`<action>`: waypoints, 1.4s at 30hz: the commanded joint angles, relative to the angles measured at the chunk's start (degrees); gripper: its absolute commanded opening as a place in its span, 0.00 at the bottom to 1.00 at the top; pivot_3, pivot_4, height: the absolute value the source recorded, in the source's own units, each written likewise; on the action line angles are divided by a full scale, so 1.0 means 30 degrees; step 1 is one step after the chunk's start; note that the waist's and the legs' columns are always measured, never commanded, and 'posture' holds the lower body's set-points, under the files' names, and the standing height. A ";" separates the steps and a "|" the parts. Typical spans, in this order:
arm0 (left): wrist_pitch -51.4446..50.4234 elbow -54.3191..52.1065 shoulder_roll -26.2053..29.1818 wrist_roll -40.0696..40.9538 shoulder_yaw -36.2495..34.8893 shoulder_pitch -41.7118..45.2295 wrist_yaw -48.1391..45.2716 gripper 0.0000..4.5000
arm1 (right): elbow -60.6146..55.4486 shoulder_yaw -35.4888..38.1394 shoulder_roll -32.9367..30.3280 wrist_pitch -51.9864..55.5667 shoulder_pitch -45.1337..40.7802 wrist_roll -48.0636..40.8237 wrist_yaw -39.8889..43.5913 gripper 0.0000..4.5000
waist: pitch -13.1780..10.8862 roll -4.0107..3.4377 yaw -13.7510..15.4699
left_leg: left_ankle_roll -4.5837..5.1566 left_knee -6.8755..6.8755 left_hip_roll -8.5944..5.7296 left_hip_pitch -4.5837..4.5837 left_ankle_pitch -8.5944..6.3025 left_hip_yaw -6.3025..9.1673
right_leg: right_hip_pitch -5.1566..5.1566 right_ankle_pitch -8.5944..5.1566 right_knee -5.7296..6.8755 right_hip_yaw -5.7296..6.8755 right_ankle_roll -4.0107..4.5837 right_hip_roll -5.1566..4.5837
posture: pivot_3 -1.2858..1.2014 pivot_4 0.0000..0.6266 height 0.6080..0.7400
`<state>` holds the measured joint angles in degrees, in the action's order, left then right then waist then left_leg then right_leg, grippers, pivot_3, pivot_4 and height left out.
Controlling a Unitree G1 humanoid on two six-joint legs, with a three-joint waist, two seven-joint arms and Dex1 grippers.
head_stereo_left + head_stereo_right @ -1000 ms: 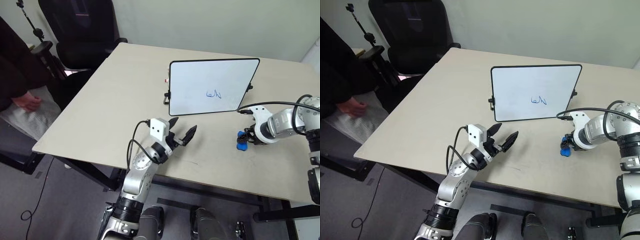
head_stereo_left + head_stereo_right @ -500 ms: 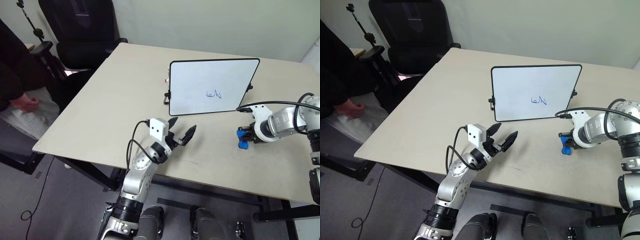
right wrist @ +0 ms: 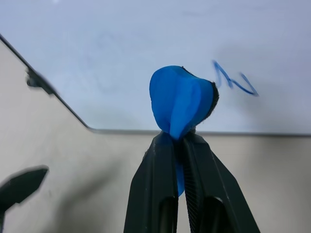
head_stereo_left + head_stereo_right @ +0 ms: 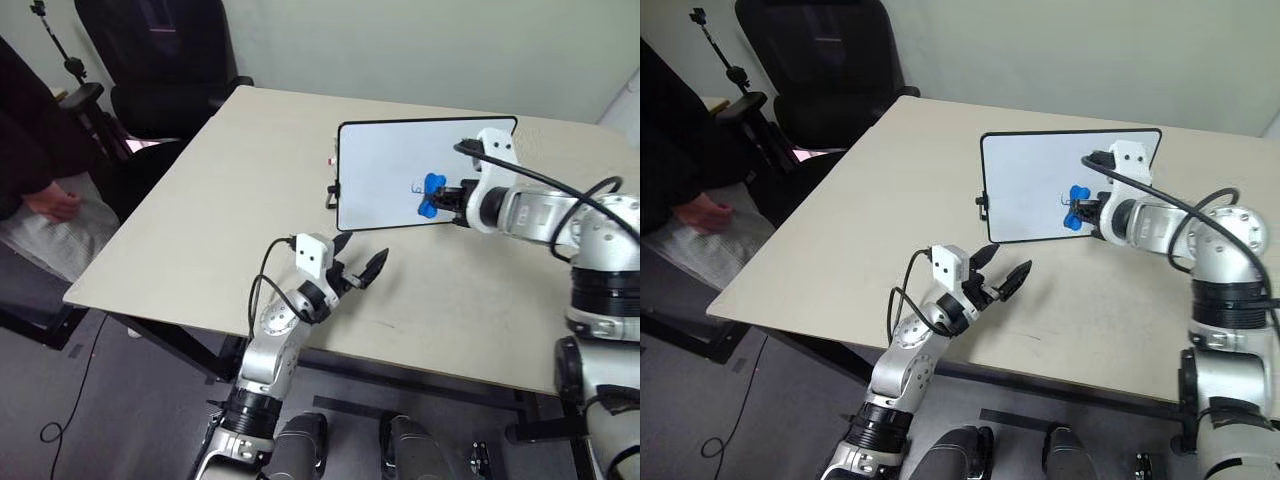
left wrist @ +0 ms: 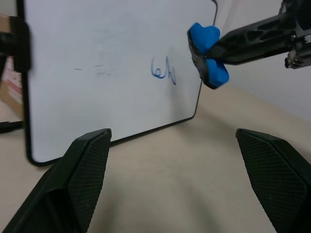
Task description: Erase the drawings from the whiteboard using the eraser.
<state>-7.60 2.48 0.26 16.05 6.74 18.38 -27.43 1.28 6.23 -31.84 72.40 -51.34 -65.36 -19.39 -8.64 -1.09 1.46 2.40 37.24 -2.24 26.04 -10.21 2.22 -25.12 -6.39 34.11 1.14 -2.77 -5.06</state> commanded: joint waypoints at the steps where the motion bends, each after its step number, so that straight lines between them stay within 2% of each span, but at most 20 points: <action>1: 0.0175 -0.0344 0.0127 0.0202 -0.0197 0.0479 -0.0224 1.00 | -0.0272 0.0498 0.0962 -0.1717 -0.0399 0.1900 0.0619 0.02 | 0.0000 0.0000 0.0010 | -0.0002 0.0003 -0.0001 0.0001 0.0001 -0.0003 | -0.0003 0.0003 0.0000 0.0001 0.0002 0.0001 | 0.52 0.24 1.00; 7: 0.0083 -0.0548 0.0400 0.0260 -0.0475 0.0537 -0.0151 1.00 | 0.0575 0.0600 0.3110 -0.4321 -0.0097 0.4981 0.1308 0.02 | 0.0000 -0.0001 0.0002 | -0.0023 0.0012 -0.0002 0.0000 -0.0008 0.0001 | -0.0005 0.0013 -0.0003 0.0003 0.0018 0.0000 | 0.52 0.24 1.00; 18: 0.0183 -0.0831 0.0382 0.0232 -0.0601 0.0450 0.0065 1.00 | 0.2149 -0.0109 0.5507 -0.6454 0.0211 0.9310 0.3019 0.02 | 0.0000 -0.0001 -0.0043 | -0.0053 0.0011 0.0004 -0.0010 0.0009 0.0002 | -0.0013 0.0048 0.0006 0.0013 0.0075 0.0002 | 0.52 0.24 1.00; 34: 0.0217 -0.1301 0.0616 0.0159 -0.0721 0.0306 0.0345 1.00 | 0.6546 0.2097 0.5268 -0.9551 -0.0811 1.3711 0.2678 0.02 | -0.0003 -0.0006 -0.0052 | -0.0059 0.0011 0.0002 -0.0026 0.0023 0.0016 | -0.0013 0.0077 -0.0007 0.0008 0.0118 0.0002 | 0.52 0.24 1.00; 42: 0.0233 -0.1192 0.0720 0.0183 -0.0726 0.0369 0.0281 1.00 | 0.6155 0.1922 0.6225 -0.8980 -0.1152 1.4247 0.3496 0.02 | -0.0004 -0.0008 -0.0170 | -0.0059 -0.0022 0.0012 -0.0040 0.0023 0.0021 | -0.0039 0.0080 0.0001 0.0013 0.0117 0.0005 | 0.52 0.24 1.00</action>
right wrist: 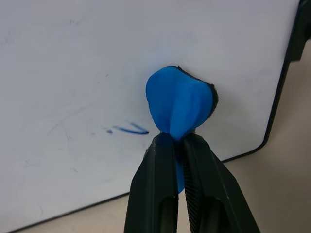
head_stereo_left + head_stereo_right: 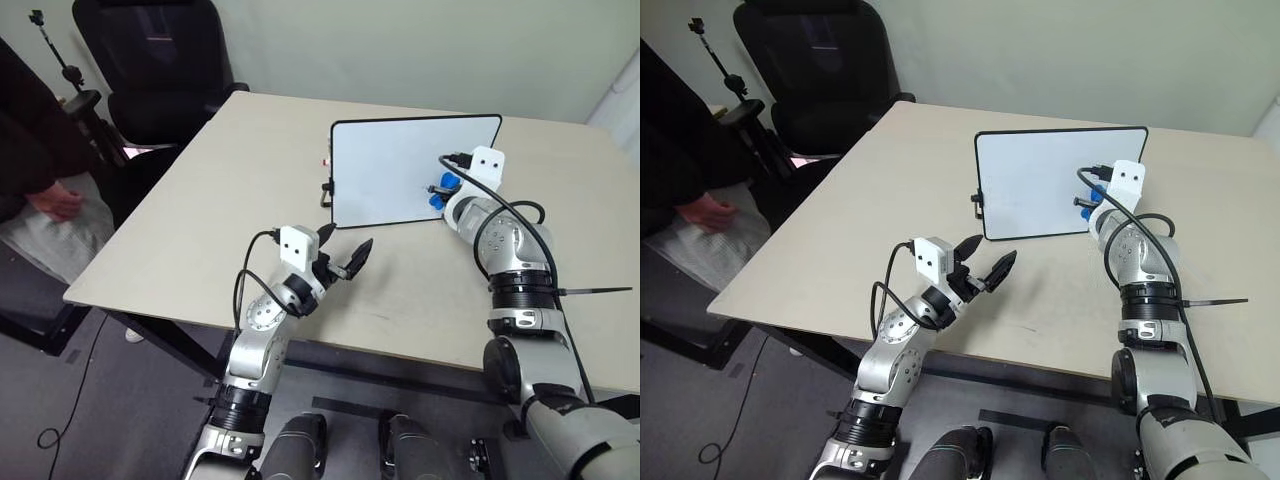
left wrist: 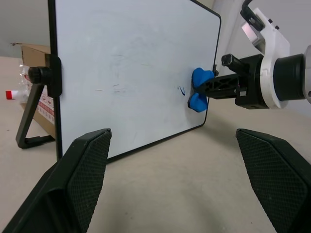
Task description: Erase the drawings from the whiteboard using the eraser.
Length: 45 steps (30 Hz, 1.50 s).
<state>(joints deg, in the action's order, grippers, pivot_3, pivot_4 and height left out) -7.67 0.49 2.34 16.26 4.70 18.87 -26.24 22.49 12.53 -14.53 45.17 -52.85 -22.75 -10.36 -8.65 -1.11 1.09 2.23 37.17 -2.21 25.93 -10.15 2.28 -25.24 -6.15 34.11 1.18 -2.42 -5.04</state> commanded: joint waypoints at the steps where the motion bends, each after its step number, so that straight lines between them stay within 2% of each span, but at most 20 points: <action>1: 0.0252 -0.0546 0.0041 0.0122 -0.0045 0.0188 -0.0135 1.00 | -0.1148 -0.0308 0.0676 0.0292 -0.0679 0.0047 0.0588 0.02 | 0.0000 0.0000 -0.0102 | 0.0000 0.0000 0.0000 0.0001 0.0000 0.0000 | -0.0007 0.0002 0.0002 0.0003 -0.0003 0.0001 | 0.52 0.24 1.00; 8: 0.0251 -0.0481 0.0059 0.0150 0.0003 0.0180 -0.0184 1.00 | -0.2698 -0.0933 0.2312 0.1672 -0.0654 0.0090 0.0894 0.02 | 0.0000 0.0000 -0.0448 | -0.0013 0.0001 0.0000 0.0005 0.0010 -0.0007 | -0.0057 0.0008 -0.0006 0.0010 -0.0026 0.0007 | 0.52 0.24 1.00; 16: 0.0152 -0.0607 0.0145 0.0193 -0.0028 0.0091 -0.0165 1.00 | -0.4569 -0.0579 0.3505 0.2808 -0.0876 -0.0566 0.1420 0.02 | -0.0001 -0.0001 -0.0489 | -0.0027 -0.0003 0.0005 0.0027 0.0004 -0.0002 | -0.0113 0.0016 0.0001 0.0011 -0.0013 0.0014 | 0.52 0.24 1.00; 22: 0.0124 -0.0703 0.0255 0.0212 -0.0068 0.0033 -0.0113 1.00 | -0.2372 -0.0114 0.3045 0.1870 -0.0762 0.0704 0.0848 0.02 | 0.0000 0.0001 -0.0399 | -0.0029 0.0001 -0.0001 0.0034 0.0002 0.0001 | -0.0108 0.0091 -0.0009 0.0006 0.0106 0.0012 | 0.52 0.24 1.00; 34: 0.0081 -0.0865 0.0375 0.0184 -0.0184 0.0005 0.0055 1.00 | 0.3754 0.1468 0.0690 -0.1965 -0.2346 0.1882 0.0688 0.02 | -0.0007 -0.0010 -0.0254 | -0.0028 -0.0021 0.0005 0.0032 0.0003 0.0012 | -0.0103 0.0075 -0.0019 -0.0008 0.0081 0.0010 | 0.52 0.24 1.00; 39: 0.0004 -0.0994 0.0421 0.0206 -0.0174 -0.0037 0.0085 1.00 | 0.3478 0.1250 0.1132 -0.1328 -0.2680 0.1575 0.1223 0.02 | -0.0006 -0.0009 -0.0358 | -0.0027 -0.0032 0.0014 0.0015 0.0003 0.0009 | -0.0108 0.0076 -0.0012 0.0003 0.0079 0.0012 | 0.52 0.24 1.00; 45: -0.0062 -0.1045 0.0355 0.0210 -0.0059 -0.0033 0.0099 1.00 | 0.2410 0.0056 0.2839 -0.0425 -0.2293 0.1834 0.1586 0.02 | -0.0006 -0.0008 -0.0704 | -0.0023 -0.0027 0.0012 -0.0014 0.0007 -0.0007 | -0.0131 0.0085 -0.0033 0.0009 0.0060 0.0014 | 0.52 0.24 1.00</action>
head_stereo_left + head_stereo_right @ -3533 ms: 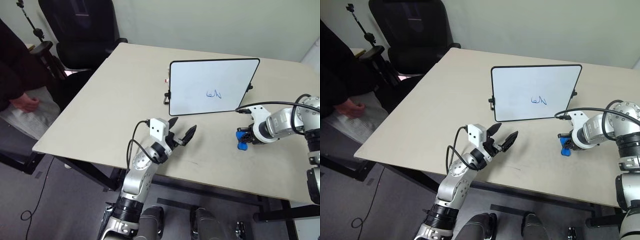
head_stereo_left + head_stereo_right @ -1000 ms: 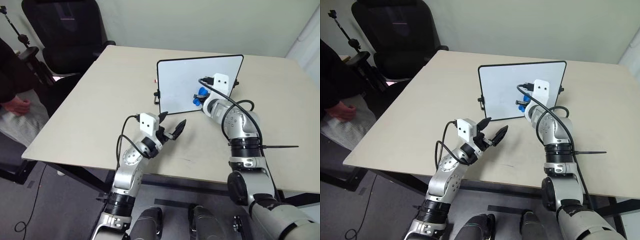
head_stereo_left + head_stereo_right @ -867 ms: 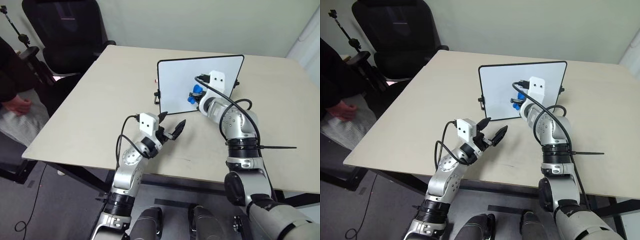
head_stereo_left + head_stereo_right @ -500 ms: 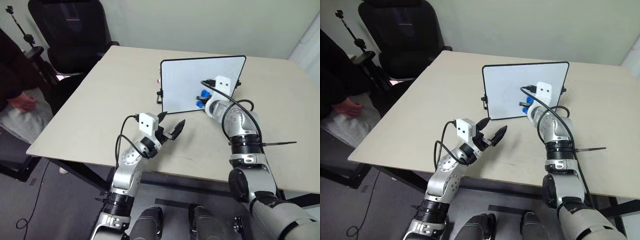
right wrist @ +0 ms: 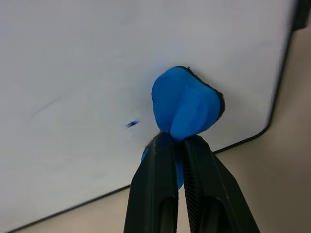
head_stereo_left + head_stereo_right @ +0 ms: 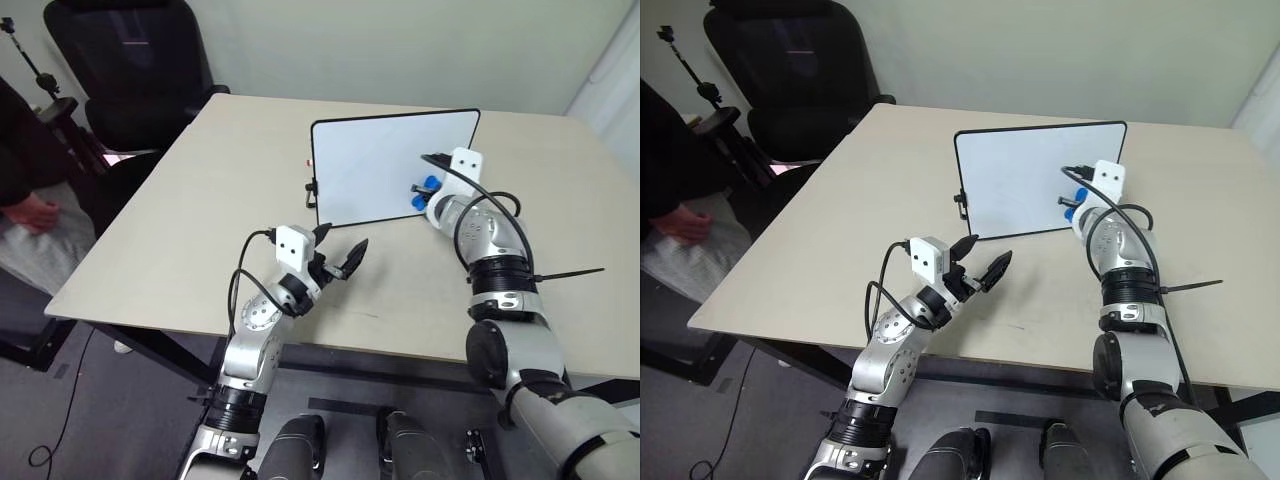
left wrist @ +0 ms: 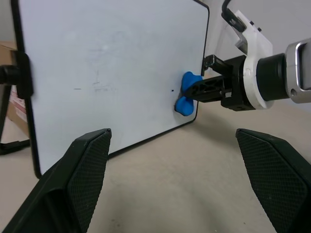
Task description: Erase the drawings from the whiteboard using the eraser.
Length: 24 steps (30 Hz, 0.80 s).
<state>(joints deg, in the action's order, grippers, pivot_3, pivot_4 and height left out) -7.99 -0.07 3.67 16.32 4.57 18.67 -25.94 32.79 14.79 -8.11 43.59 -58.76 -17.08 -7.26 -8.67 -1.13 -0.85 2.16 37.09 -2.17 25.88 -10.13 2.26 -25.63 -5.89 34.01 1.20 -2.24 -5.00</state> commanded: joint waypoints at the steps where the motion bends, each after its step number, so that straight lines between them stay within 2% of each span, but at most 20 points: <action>1: 0.0047 -0.0849 -0.0104 0.0187 -0.0003 0.0042 0.0003 1.00 | -0.1183 -0.0769 0.0885 0.0209 -0.0301 -0.0057 0.0581 0.02 | 0.0000 0.0000 -0.0092 | 0.0000 0.0000 0.0000 -0.0007 0.0000 0.0001 | -0.0007 0.0002 0.0000 0.0000 -0.0003 0.0000 | 0.52 0.24 1.00; 8: 0.0074 -0.0822 -0.0152 0.0173 -0.0025 0.0039 0.0015 1.00 | -0.2187 -0.0571 0.1179 0.0588 -0.0486 -0.0136 0.0727 0.02 | -0.0001 -0.0002 -0.0130 | -0.0003 -0.0001 0.0003 0.0023 -0.0002 0.0004 | -0.0053 0.0015 0.0006 -0.0001 0.0016 0.0003 | 0.52 0.24 1.00; 24: 0.0267 -0.0820 0.0154 0.0093 -0.0332 0.0157 0.0111 1.00 | -0.0635 0.0329 -0.0098 -0.0513 -0.0775 0.0285 0.0423 0.02 | -0.0001 -0.0002 0.0208 | -0.0004 0.0000 -0.0003 0.0055 -0.0002 0.0009 | -0.0050 0.0034 0.0004 -0.0009 0.0048 0.0000 | 0.52 0.24 1.00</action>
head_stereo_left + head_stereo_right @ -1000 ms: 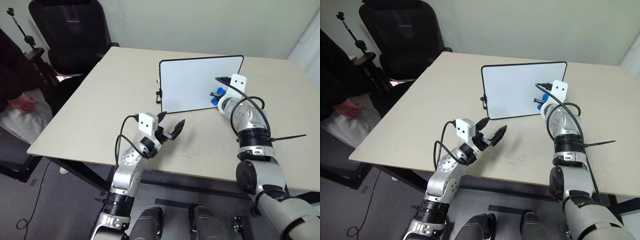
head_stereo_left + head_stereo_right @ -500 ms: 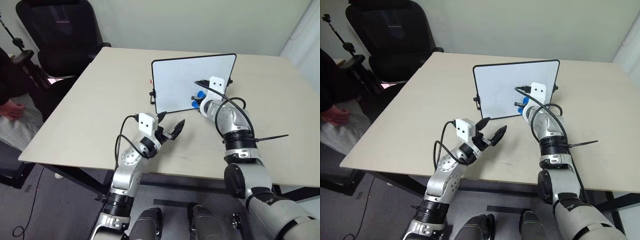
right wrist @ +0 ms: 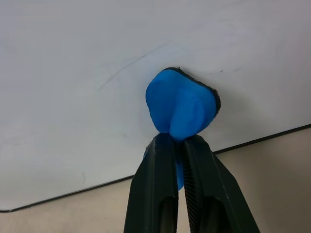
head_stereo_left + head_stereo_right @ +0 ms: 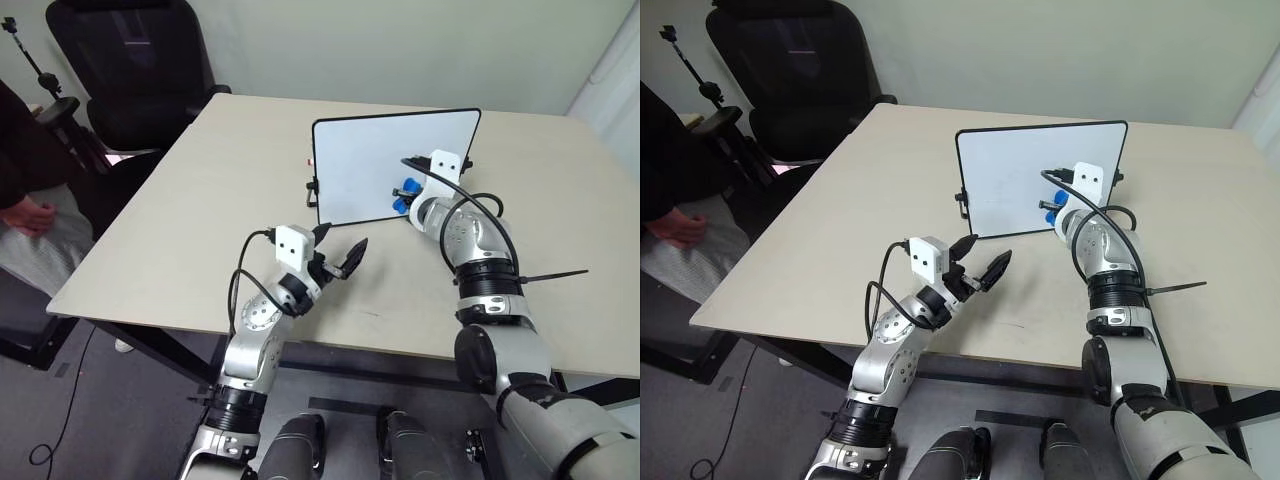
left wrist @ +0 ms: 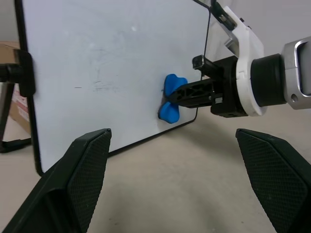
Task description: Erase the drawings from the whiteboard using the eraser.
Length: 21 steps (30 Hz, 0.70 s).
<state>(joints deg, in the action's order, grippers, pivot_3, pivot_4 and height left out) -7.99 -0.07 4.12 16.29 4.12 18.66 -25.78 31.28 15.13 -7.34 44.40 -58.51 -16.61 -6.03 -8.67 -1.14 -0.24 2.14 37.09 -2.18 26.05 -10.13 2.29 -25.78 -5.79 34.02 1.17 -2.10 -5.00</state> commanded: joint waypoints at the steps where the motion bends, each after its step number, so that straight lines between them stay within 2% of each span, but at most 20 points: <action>1: 0.0274 -0.0811 0.0018 0.0096 -0.0188 0.0173 0.0056 1.00 | 0.0249 0.0205 -0.0465 -0.0977 -0.0909 0.0277 -0.0116 0.02 | 0.0000 0.0000 0.0003 | 0.0000 0.0000 0.0000 0.0000 0.0000 0.0002 | 0.0000 0.0000 0.0000 0.0000 0.0000 0.0000 | 0.52 0.24 1.00; 12: 0.0372 -0.0695 0.0003 0.0043 -0.0215 0.0250 0.0105 1.00 | 0.3205 0.0553 -0.0916 -0.2786 -0.1647 0.0598 -0.0961 0.02 | 0.0000 0.0000 0.0020 | 0.0001 -0.0001 0.0002 -0.0006 0.0000 0.0003 | 0.0004 0.0000 0.0004 -0.0005 -0.0001 -0.0001 | 0.52 0.24 1.00; 21: 0.0341 -0.0621 0.0017 0.0062 -0.0251 0.0308 0.0020 1.00 | -0.0456 -0.0446 0.1130 -0.0215 -0.1723 -0.0498 0.0528 0.02 | -0.0001 0.0003 -0.0352 | 0.0001 -0.0002 0.0007 -0.0018 0.0001 -0.0017 | -0.0050 0.0000 -0.0007 0.0005 -0.0002 0.0001 | 0.52 0.24 1.00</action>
<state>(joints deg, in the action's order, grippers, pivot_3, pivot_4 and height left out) -7.86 -0.05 4.23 16.23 3.53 18.87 -25.72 34.37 15.02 -5.13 42.85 -61.14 -16.05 -6.17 -8.68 -1.13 -1.29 2.15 37.08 -2.15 25.97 -10.13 2.24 -25.94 -5.79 34.00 1.20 -2.10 -4.99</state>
